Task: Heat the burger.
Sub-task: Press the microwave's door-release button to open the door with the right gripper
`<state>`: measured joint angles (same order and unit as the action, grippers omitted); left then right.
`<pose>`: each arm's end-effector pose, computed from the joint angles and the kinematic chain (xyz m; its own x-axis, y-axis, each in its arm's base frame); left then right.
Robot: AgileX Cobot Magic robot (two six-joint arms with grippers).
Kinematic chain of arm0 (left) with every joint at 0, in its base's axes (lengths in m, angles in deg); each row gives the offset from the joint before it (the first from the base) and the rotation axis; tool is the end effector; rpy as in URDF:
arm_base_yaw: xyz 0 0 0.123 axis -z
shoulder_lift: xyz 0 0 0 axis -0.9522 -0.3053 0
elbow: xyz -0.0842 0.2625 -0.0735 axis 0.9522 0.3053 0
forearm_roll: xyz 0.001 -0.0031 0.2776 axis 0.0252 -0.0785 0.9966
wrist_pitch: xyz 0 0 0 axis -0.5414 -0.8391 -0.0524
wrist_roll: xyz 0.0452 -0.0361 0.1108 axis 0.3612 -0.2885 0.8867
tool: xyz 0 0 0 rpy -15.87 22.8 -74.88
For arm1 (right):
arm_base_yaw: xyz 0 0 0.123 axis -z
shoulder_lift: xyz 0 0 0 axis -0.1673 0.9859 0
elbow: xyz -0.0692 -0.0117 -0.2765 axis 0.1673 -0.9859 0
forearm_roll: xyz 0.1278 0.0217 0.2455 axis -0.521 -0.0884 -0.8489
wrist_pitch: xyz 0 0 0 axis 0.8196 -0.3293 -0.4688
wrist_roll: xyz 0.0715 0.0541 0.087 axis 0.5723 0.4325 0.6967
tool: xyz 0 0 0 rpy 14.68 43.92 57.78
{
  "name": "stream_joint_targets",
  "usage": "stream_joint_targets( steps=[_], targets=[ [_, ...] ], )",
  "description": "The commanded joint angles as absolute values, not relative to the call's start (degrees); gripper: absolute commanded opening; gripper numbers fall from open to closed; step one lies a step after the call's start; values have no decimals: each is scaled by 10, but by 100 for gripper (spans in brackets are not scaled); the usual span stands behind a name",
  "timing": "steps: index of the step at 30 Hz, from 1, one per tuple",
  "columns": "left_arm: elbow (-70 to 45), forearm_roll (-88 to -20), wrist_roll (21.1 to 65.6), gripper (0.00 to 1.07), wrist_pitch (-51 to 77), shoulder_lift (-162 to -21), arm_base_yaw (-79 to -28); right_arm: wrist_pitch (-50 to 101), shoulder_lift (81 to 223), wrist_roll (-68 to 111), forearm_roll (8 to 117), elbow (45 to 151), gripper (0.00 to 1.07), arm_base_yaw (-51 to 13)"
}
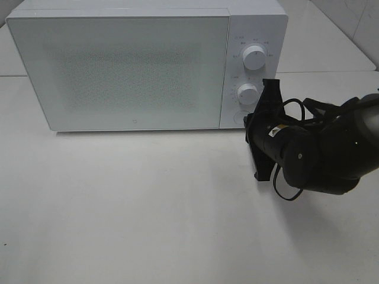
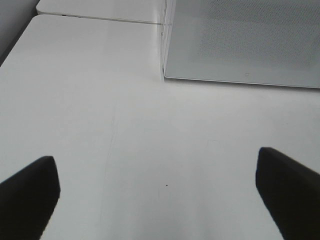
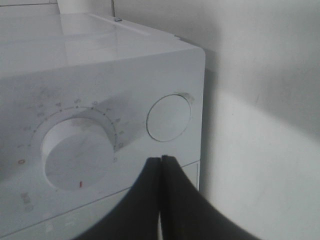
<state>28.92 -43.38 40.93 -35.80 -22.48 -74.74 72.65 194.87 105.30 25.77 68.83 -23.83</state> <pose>0.0489 -0.0052 0.2772 -0.4317 -0.0296 -0.9015 0.0043 0.9994 -0.0349 0.3343 0.1517 0.0788 -0.0466 0.9976 0.0510 0.3553 -0.0312 0.9342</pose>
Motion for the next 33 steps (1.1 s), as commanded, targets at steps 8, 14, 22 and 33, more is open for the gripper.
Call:
stream_joint_targets(
  steps=[8, 14, 22, 33],
  targets=[
    [291, -437, 406, 100, -357, -214, -750, 704, 1985, 1060, 292, 737, 0, -212],
    [291, -437, 406, 100, -357, -214, -750, 691, 2007, 1060, 289, 763, 0, -211],
    [291, -437, 406, 100, -357, -214, -750, 692, 2029, 1058, 284, 792, 0, -201],
    [291, -437, 406, 100, -357, -214, -750, 690, 2031, 1049, 278, 793, 0, -184]
  ],
)
